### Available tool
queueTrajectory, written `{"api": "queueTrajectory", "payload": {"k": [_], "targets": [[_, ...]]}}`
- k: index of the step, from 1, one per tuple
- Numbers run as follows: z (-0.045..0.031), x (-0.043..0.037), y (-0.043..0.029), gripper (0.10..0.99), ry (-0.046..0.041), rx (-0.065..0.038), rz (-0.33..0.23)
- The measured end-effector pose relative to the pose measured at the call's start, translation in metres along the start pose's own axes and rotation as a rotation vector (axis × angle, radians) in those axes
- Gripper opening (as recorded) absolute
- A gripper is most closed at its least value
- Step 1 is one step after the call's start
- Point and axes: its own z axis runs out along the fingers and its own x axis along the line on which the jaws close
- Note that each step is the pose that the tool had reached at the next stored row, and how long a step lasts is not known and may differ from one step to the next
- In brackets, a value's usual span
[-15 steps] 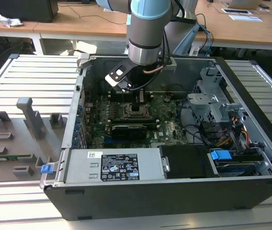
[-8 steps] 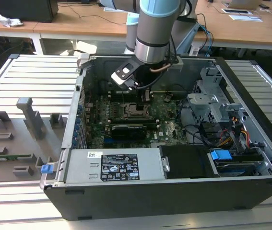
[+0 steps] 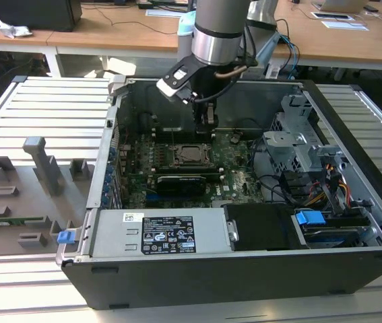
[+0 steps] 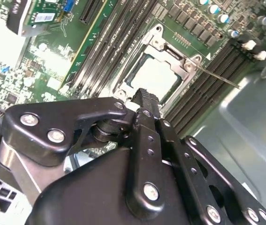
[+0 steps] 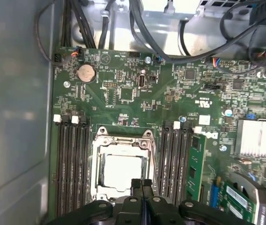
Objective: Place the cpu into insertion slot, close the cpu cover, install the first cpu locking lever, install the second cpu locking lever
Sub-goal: 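Close the cpu cover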
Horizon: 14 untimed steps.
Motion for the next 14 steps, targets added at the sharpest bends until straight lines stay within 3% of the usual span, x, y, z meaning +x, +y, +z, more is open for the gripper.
{"api": "queueTrajectory", "payload": {"k": [2,4,14], "targets": [[-0.0093,0.0001,-0.0002,0.106,0.0001,0.0,0.0],[-0.0136,0.0001,-0.0004,0.106,0.0,0.0,0.0],[-0.014,0.0001,-0.0004,0.106,0.0,0.0,0.0]]}}
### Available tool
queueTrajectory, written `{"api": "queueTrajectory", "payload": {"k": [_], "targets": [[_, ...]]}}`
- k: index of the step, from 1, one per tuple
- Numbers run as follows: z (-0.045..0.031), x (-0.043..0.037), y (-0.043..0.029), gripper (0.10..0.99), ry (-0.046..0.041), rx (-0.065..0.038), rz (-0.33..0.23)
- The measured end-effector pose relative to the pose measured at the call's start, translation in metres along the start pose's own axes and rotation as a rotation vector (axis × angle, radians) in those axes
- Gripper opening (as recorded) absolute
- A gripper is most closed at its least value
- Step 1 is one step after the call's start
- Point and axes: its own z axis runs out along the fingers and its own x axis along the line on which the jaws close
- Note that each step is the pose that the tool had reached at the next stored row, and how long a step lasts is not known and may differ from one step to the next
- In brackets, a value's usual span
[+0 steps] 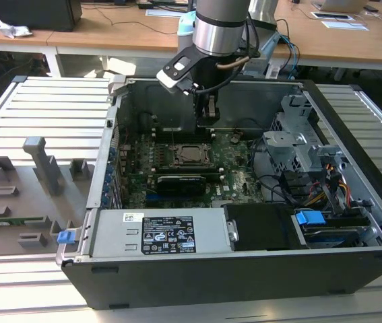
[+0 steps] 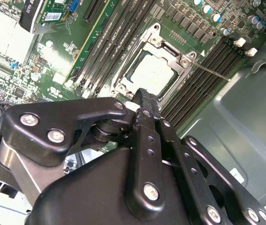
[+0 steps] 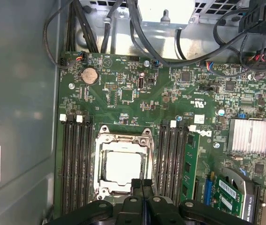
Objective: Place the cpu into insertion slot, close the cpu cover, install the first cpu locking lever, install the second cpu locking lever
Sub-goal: 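Close the cpu cover, then install the first cpu locking lever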
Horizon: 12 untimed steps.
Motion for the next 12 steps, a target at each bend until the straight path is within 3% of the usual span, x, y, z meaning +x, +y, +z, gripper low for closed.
{"api": "queueTrajectory", "payload": {"k": [4,12], "targets": [[-0.0001,0.0,0.0,0.106,0.0,0.0,0.0],[-0.0001,0.0,0.0,0.106,-0.0114,0.001,-0.237]]}}
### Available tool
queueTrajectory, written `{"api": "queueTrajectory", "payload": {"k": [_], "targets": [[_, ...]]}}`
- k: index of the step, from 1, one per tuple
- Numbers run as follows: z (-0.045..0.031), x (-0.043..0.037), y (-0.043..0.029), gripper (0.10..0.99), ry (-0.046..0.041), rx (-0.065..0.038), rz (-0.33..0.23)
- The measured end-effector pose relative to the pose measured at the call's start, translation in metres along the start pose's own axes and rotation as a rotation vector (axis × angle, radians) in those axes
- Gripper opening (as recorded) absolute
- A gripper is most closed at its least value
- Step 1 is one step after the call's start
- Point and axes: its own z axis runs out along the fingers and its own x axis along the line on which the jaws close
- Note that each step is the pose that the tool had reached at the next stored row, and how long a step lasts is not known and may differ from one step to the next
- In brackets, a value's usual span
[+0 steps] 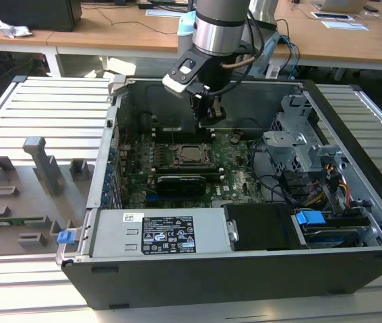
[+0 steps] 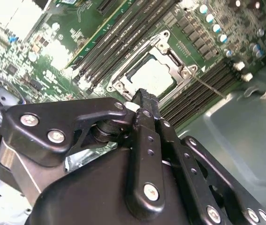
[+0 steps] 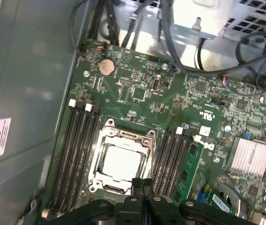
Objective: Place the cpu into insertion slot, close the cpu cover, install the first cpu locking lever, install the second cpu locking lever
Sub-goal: 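Install the first cpu locking lever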
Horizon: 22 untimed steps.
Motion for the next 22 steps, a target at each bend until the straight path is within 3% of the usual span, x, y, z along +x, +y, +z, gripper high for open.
{"api": "queueTrajectory", "payload": {"k": [1,6,11,15,18,22], "targets": [[0.0,0.0,0.0,0.106,-0.0025,0.0,-0.052],[0.0001,0.0,0.0,0.106,-0.0079,0.001,-0.166],[0.0002,0.0,0.0,0.106,-0.0176,0.002,-0.37],[0.0002,0.0,0.0,0.106,-0.0218,0.002,-0.458],[0.0002,0.0,0.0,0.106,-0.028,0.003,-0.588],[0.0002,0.0,0.0,0.106,-0.0322,0.004,-0.674]]}}
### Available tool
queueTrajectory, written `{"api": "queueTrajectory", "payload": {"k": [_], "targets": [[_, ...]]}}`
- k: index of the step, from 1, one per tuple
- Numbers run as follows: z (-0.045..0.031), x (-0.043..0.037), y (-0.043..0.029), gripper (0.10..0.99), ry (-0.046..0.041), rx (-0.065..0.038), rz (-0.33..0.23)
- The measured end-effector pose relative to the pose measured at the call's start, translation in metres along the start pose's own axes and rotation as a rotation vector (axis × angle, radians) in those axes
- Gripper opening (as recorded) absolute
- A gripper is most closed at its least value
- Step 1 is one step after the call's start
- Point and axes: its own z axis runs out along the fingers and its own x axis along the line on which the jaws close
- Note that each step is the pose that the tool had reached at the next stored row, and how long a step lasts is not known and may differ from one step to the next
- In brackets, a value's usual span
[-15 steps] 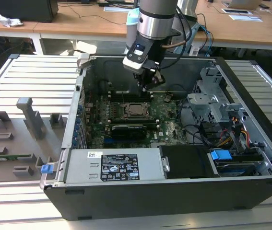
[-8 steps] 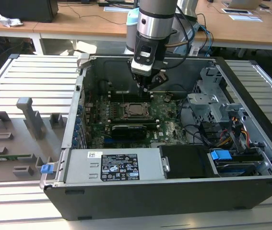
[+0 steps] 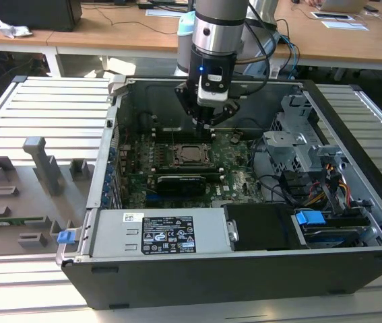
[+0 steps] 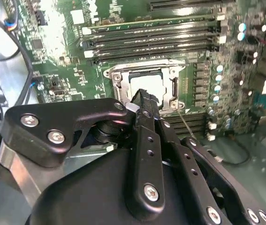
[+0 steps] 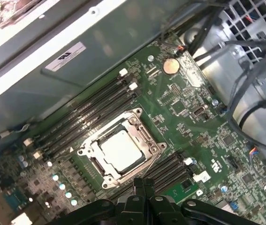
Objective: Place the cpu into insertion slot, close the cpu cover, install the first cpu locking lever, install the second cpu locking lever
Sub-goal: 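Install the first cpu locking lever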
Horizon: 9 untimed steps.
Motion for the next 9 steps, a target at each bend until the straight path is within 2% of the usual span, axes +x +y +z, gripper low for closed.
{"api": "queueTrajectory", "payload": {"k": [4,7,9], "targets": [[0.0,0.0,0.0,0.106,-0.0045,0.0,-0.094],[0.0,0.0,0.0,0.106,-0.0089,0.001,-0.187],[0.0,0.0,0.0,0.106,-0.0108,0.001,-0.226]]}}
